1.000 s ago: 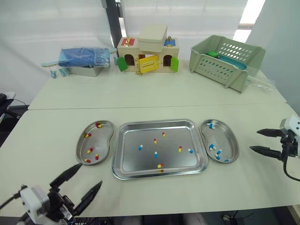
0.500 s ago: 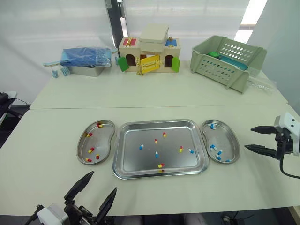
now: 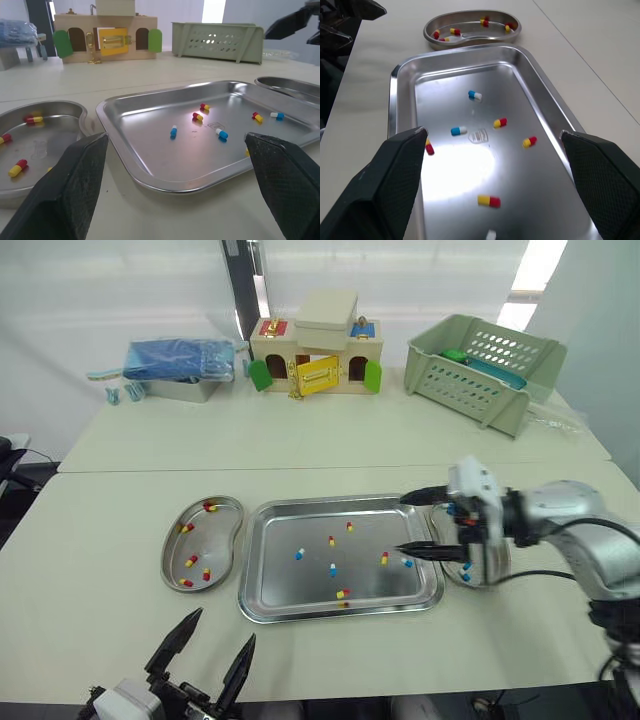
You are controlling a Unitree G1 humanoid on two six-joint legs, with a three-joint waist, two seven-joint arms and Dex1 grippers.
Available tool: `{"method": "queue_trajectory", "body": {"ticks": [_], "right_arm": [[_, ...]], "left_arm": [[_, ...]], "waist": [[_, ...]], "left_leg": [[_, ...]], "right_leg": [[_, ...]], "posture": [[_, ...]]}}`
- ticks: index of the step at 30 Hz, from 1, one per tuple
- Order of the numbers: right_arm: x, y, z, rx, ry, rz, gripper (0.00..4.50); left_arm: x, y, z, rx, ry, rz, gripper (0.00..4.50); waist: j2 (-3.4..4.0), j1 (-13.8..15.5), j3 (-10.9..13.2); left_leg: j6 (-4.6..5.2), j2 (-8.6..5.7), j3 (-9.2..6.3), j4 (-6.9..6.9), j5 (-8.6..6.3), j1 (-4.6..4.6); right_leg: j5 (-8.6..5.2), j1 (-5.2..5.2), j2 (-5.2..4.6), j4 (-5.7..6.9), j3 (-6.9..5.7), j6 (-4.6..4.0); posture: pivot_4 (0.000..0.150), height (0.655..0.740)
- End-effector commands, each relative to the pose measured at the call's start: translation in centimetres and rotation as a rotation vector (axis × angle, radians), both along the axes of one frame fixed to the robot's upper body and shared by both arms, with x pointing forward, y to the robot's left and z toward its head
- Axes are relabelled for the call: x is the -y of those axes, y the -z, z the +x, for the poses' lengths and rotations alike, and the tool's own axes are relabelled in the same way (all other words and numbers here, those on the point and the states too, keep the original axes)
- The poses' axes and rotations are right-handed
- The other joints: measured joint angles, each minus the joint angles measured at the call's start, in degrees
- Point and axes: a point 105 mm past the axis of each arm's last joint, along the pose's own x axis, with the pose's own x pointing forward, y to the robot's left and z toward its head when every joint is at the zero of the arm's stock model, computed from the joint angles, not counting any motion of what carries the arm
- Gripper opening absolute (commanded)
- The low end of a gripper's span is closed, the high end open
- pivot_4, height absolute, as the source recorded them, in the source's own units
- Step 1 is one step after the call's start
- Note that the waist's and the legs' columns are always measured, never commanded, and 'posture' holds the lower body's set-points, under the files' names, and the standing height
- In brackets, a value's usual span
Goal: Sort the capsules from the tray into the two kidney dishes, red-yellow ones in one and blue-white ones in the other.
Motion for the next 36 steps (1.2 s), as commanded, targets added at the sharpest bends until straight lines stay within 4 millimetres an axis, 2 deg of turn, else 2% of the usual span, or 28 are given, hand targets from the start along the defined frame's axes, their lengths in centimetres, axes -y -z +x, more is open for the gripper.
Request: {"method": "queue_trajectory", "body": {"ticks": [1, 6, 11, 14, 17, 19, 31, 34, 36], "right_arm": [[-3.2, 0.8, 0.7, -0.003, -0.026, -0.045, 4.48], [-7.8, 2.9, 1.6, -0.007, -0.107, -0.107, 4.48], [-10.1, 4.0, 2.0, 0.014, -0.151, -0.15, 4.48], [-10.6, 4.6, 2.4, 0.032, -0.153, -0.174, 4.48], [-11.0, 5.1, 2.7, 0.041, -0.158, -0.184, 3.91], [-11.2, 5.4, 2.9, 0.043, -0.155, -0.19, 3.32], [-11.9, 7.3, 3.7, 0.067, -0.151, -0.244, 3.32], [-11.7, 7.7, 3.7, 0.068, -0.158, -0.261, 2.81], [-11.6, 7.8, 3.6, 0.066, -0.161, -0.268, 2.28]], "left_arm": [[0.1, -0.3, -0.1, 0.011, -0.018, -0.011, 4.5], [0.2, -0.4, 0.0, 0.021, -0.019, 0.0, 4.5], [0.2, -0.3, -0.2, 0.022, -0.027, 0.011, 4.5], [0.2, -0.3, -0.2, 0.022, -0.037, 0.009, 4.5], [0.1, -0.2, -0.2, 0.024, -0.039, 0.01, 4.5], [0.1, -0.2, -0.3, 0.025, -0.04, 0.011, 4.5], [-0.1, 0.0, -0.5, 0.017, -0.036, 0.02, 4.5], [-0.1, 0.0, -0.6, 0.015, -0.036, 0.024, 4.5], [-0.2, 0.0, -0.6, 0.015, -0.036, 0.026, 4.5]], "waist": [[0.0, 0.0, 0.0], [-0.04, 0.1, 0.0], [-0.04, -0.2, 0.0], [-0.03, -0.2, 0.0], [-0.03, -0.2, 0.0], [-0.03, -0.2, 0.0], [-0.01, -0.5, 0.0], [-0.01, -0.5, 0.0], [0.0, -0.5, 0.0]], "left_leg": [[0.0, 0.0, -0.03, 0.0, 0.0, -0.02], [-0.01, -0.03, -0.09, 0.02, 0.0, -0.3], [-0.12, -0.03, -0.15, 0.11, 0.07, -0.69], [-0.13, -0.04, -0.16, 0.13, 0.07, -0.7], [-0.12, -0.04, -0.17, 0.13, 0.07, -0.7], [-0.12, -0.04, -0.17, 0.12, 0.07, -0.7], [-0.13, -0.04, -0.17, 0.12, 0.07, -0.69], [-0.13, -0.04, -0.17, 0.12, 0.08, -0.69], [-0.13, -0.04, -0.17, 0.12, 0.08, -0.69]], "right_leg": [[0.0, -0.05, 0.0, 0.0, -0.02, 0.0], [0.0, -0.37, -0.03, 0.0, -0.06, 0.0], [0.01, -0.85, -0.02, 0.28, -0.08, -0.01], [0.01, -0.86, -0.02, 0.29, -0.08, -0.02], [0.01, -0.86, -0.02, 0.3, -0.09, -0.02], [0.01, -0.87, -0.01, 0.3, -0.09, -0.02], [0.01, -0.9, 0.0, 0.34, -0.07, -0.02], [0.01, -0.89, 0.0, 0.35, -0.07, -0.02], [0.01, -0.89, 0.0, 0.35, -0.07, -0.02]], "posture": [[0.15, 0.74], [0.15, 0.74], [0.15, 0.74], [0.15, 0.74], [0.15, 0.74], [0.15, 0.74], [0.15, 0.74], [0.15, 0.74], [0.15, 0.74]]}}
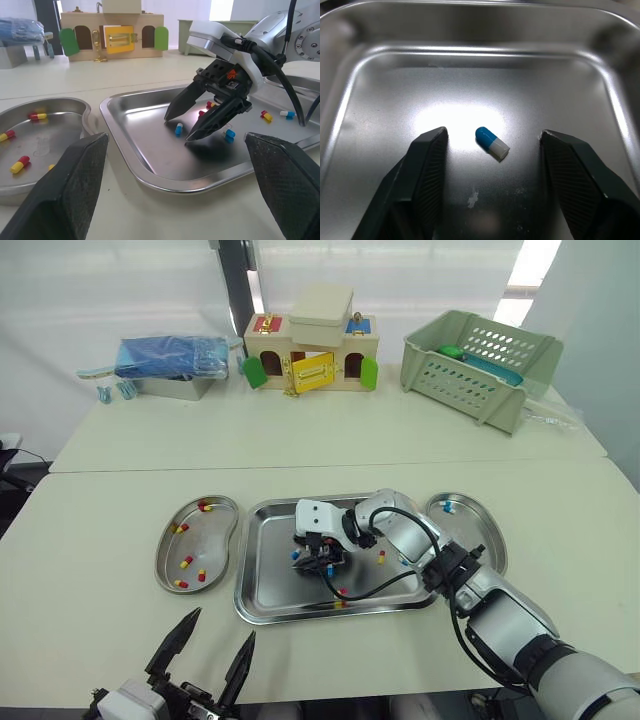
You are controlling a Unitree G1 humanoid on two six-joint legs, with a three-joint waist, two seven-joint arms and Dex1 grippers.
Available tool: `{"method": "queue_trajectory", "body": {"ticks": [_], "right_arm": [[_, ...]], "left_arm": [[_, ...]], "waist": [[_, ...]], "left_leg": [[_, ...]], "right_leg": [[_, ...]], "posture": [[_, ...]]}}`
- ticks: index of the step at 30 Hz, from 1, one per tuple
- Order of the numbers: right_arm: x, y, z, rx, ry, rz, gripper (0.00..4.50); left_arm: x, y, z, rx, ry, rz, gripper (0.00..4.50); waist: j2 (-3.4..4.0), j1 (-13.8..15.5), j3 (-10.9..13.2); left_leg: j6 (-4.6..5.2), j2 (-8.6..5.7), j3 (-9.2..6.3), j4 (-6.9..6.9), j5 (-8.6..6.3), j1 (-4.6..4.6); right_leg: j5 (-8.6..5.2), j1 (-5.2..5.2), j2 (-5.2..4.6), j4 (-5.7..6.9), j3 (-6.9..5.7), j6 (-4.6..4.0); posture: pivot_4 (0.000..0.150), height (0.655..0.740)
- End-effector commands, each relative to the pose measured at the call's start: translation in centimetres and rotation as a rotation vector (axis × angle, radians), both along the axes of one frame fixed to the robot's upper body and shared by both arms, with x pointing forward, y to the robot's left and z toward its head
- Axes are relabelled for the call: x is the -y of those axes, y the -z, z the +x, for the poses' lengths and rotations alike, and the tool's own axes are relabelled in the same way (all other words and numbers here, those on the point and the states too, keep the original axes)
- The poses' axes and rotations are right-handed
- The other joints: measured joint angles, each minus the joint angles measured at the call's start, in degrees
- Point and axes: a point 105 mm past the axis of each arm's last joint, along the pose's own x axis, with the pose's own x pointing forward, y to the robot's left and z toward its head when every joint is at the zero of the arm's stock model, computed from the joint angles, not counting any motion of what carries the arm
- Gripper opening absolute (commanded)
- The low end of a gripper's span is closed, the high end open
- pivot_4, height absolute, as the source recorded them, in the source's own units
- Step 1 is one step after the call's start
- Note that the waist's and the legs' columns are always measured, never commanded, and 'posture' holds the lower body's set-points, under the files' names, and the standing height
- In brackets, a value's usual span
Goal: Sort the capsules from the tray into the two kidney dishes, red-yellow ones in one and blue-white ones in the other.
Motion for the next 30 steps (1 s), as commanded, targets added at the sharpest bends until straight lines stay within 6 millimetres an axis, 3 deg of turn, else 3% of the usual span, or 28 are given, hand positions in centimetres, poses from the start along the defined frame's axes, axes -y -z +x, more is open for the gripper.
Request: {"method": "queue_trajectory", "body": {"ticks": [1, 10, 16, 19, 22, 26, 30], "right_arm": [[-0.1, -0.1, -0.2, 0.012, -0.024, -0.01, 2.02], [-0.1, 0.1, -0.6, 0.0, -0.049, -0.006, 0.01], [-0.2, -0.4, -0.8, -0.012, -0.05, 0.025, 0.01], [0.2, -1.8, -0.9, -0.022, -0.04, 0.087, 0.01], [1.6, -3.6, -1.4, -0.021, -0.042, 0.134, 0.01], [5.1, -5.9, -2.2, -0.008, 0.0, 0.19, 0.01], [10.5, -6.9, -3.1, -0.011, 0.11, 0.223, 0.01]], "left_arm": [[0.0, -0.3, -0.5, 0.01, 0.002, 0.01, 4.5], [-0.1, -0.3, -0.4, 0.015, 0.005, 0.01, 4.5], [0.0, -0.4, -0.3, 0.015, 0.028, 0.013, 4.5], [0.4, -0.5, -0.3, 0.019, 0.086, 0.029, 4.5], [1.2, -0.9, -0.1, 0.04, 0.175, 0.054, 4.5], [2.6, -1.5, -0.2, 0.079, 0.326, 0.097, 4.5], [3.8, -1.5, -0.5, 0.097, 0.456, 0.106, 4.5]], "waist": [[0.0, 0.0, 0.0], [0.01, 0.0, 0.0], [0.01, 0.0, 0.0], [0.01, 0.0, 0.0], [0.02, 0.1, 0.0], [0.02, 0.7, 0.0], [0.01, 1.0, 0.0]], "left_leg": [[0.0, 0.0, 0.0, 0.0, 0.0, 0.0], [0.0, 0.0, 0.0, 0.0, 0.0, 0.01], [0.0, 0.0, 0.0, 0.0, 0.0, 0.01], [0.0, 0.0, -0.01, 0.0, 0.0, 0.0], [0.0, 0.0, -0.03, 0.0, 0.0, -0.05], [-0.01, -0.01, -0.09, 0.02, 0.0, -0.11], [0.0, -0.01, -0.1, 0.01, 0.0, -0.11]], "right_leg": [[0.0, 0.0, 0.0, 0.0, 0.0, 0.0], [0.0, 0.0, 0.0, 0.0, 0.0, 0.0], [0.0, 0.0, 0.0, 0.0, 0.0, 0.0], [0.0, 0.0, 0.0, 0.0, -0.01, 0.0], [0.0, -0.01, 0.0, 0.0, -0.03, 0.0], [0.0, 0.01, -0.01, -0.03, -0.11, 0.0], [0.0, 0.04, -0.01, -0.05, -0.14, 0.0]], "posture": [[0.15, 0.74], [0.15, 0.74], [0.15, 0.74], [0.15, 0.74], [0.15, 0.74], [0.15, 0.74], [0.15, 0.74]]}}
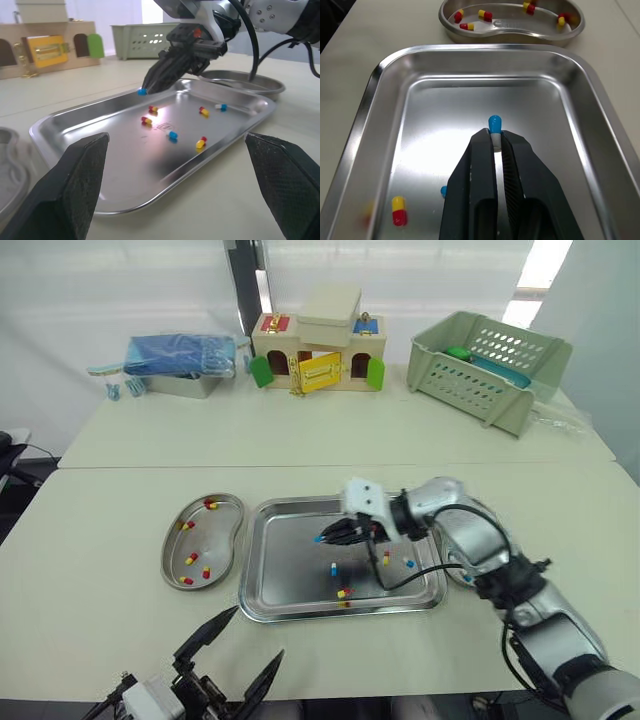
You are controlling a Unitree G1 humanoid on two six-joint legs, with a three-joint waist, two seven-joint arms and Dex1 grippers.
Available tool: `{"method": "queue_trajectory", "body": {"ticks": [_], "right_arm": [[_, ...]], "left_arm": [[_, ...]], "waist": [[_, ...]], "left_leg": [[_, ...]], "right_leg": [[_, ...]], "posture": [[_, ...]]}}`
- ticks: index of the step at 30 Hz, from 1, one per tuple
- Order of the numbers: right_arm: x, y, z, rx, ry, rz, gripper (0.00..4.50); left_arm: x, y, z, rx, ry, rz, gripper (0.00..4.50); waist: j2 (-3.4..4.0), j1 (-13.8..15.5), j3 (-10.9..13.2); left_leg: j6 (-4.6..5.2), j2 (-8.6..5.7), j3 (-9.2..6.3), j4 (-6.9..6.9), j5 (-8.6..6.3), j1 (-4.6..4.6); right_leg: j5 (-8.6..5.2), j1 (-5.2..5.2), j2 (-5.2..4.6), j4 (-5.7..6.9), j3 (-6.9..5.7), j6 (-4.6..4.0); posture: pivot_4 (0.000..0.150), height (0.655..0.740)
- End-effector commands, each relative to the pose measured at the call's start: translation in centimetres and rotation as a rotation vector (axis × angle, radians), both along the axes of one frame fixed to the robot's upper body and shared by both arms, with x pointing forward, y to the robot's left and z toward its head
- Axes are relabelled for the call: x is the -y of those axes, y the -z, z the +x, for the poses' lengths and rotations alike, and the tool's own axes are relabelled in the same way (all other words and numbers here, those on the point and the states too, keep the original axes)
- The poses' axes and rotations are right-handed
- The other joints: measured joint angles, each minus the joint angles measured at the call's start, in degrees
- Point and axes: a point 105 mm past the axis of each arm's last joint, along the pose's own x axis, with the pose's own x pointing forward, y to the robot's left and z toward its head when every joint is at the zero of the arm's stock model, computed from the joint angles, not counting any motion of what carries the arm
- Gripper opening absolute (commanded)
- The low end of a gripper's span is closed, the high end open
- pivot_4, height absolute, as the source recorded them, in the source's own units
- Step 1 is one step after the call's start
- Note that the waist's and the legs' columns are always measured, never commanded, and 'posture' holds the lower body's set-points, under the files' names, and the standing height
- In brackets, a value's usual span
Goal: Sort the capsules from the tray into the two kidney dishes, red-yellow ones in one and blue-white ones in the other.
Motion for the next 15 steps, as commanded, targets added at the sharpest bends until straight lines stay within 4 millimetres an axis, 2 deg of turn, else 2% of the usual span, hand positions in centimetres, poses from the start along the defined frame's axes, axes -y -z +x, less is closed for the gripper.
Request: {"method": "queue_trajectory", "body": {"ticks": [1, 3, 9, 12, 15], "right_arm": [[4.5, -1.7, -1.0, 0.016, 0.079, 0.042, 0.01], [7.8, -1.8, -1.3, 0.016, 0.158, 0.02, 0.01], [15.9, -1.9, -2.2, -0.033, 0.394, -0.049, 0.01], [18.9, -1.3, -2.2, -0.03, 0.497, -0.107, 0.01], [20.2, -0.8, -2.0, -0.027, 0.559, -0.126, 0.01]], "left_arm": [[1.2, -0.7, -0.5, 0.039, 0.115, -0.009, 4.5], [1.7, -0.6, -0.8, 0.046, 0.172, -0.011, 4.5], [2.4, -0.4, -0.8, 0.066, 0.289, 0.0, 4.5], [2.5, -0.7, -0.4, 0.084, 0.312, -0.007, 4.5], [2.5, -0.9, -0.2, 0.088, 0.324, -0.013, 4.5]], "waist": [[0.01, 0.3, 0.0], [0.01, 0.6, 0.0], [0.08, 0.7, 0.0], [0.08, 0.7, 0.0], [0.09, 0.6, 0.0]], "left_leg": [[0.0, 0.0, 0.02, -0.01, 0.0, -0.01], [0.01, -0.02, 0.07, 0.0, 0.0, -0.03], [0.03, -0.01, 0.12, 0.01, 0.0, 0.05], [0.03, -0.02, 0.14, 0.03, 0.0, 0.07], [0.03, -0.01, 0.16, 0.06, 0.0, 0.08]], "right_leg": [[0.0, 0.01, 0.0, -0.02, 0.01, 0.0], [0.0, 0.02, -0.02, -0.05, 0.03, 0.0], [0.0, 0.08, 0.0, 0.0, 0.07, 0.0], [0.0, 0.11, 0.0, 0.0, 0.08, 0.0], [0.0, 0.13, 0.0, 0.01, 0.09, 0.0]], "posture": [[0.15, 0.74], [0.15, 0.74], [0.15, 0.74], [0.15, 0.74], [0.15, 0.74]]}}
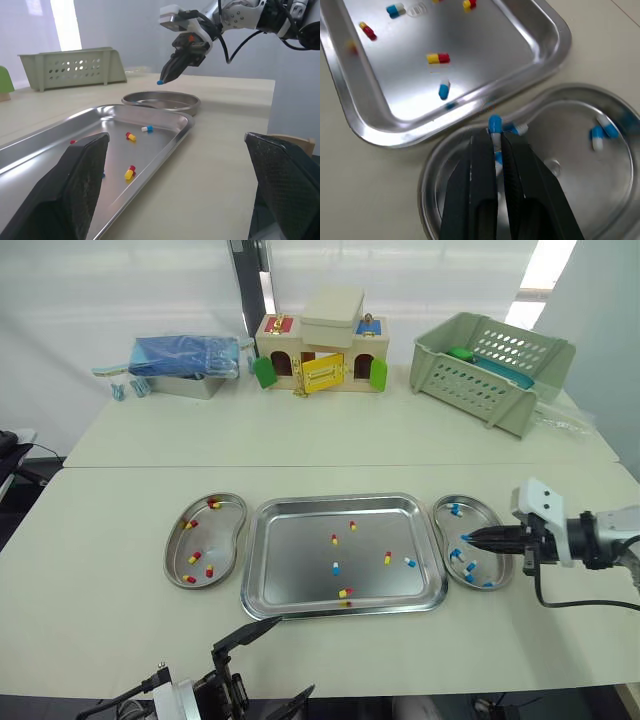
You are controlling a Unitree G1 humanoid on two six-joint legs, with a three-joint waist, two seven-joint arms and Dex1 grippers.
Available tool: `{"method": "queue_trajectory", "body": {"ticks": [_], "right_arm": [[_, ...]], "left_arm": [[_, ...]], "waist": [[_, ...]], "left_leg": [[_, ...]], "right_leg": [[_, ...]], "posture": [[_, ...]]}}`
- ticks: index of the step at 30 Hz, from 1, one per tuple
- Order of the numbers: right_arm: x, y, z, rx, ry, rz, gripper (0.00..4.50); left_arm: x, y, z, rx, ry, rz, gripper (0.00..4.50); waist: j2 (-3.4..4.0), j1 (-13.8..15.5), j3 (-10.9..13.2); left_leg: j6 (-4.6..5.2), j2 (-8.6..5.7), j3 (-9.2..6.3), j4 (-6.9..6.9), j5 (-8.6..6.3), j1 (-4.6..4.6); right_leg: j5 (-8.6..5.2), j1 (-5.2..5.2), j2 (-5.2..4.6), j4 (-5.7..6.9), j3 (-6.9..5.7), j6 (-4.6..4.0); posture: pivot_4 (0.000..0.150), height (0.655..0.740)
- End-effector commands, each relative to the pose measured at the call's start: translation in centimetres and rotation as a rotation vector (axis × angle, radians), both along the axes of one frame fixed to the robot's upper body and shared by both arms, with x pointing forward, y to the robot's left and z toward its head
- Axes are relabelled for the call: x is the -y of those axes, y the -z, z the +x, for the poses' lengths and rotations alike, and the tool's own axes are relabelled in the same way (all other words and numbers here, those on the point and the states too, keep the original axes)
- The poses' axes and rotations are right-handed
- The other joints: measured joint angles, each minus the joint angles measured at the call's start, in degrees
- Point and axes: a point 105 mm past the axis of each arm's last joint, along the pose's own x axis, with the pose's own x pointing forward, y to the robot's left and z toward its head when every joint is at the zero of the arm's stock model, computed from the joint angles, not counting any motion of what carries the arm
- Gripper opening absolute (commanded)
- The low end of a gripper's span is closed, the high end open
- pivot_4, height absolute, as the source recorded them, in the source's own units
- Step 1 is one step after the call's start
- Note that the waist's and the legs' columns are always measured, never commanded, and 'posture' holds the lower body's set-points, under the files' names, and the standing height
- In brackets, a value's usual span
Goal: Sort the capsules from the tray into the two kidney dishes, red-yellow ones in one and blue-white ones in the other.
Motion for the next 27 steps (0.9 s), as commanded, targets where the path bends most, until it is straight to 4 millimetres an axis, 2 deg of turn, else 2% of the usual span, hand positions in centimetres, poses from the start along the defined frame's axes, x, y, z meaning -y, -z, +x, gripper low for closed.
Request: {"method": "queue_trajectory", "body": {"ticks": [1, 6, 27], "right_arm": [[1.2, -0.8, 0.4, 0.058, 0.05, -0.033, 0.01], [2.3, -0.1, 1.1, 0.078, 0.103, -0.066, 0.01], [2.0, 0.1, 1.3, 0.083, 0.103, -0.061, 0.01]], "left_arm": [[0.1, -0.6, -0.1, 0.015, 0.023, -0.024, 4.5], [0.1, -0.6, 0.1, 0.015, 0.017, -0.034, 4.5], [-0.2, -0.3, 0.9, 0.0, -0.048, -0.046, 4.5]], "waist": [[0.01, -0.2, 0.0], [0.01, 0.0, 0.0], [0.03, 0.1, 0.0]], "left_leg": [[0.0, 0.0, 0.0, 0.0, 0.0, 0.01], [0.0, 0.0, 0.0, 0.04, 0.0, -0.01], [0.0, 0.0, -0.03, 0.17, 0.0, -0.03]], "right_leg": [[0.0, 0.0, 0.0, 0.0, 0.01, 0.0], [0.0, 0.02, 0.0, 0.0, -0.01, 0.0], [0.0, 0.07, 0.0, 0.01, -0.04, 0.0]], "posture": [[0.15, 0.74], [0.15, 0.74], [0.15, 0.74]]}}
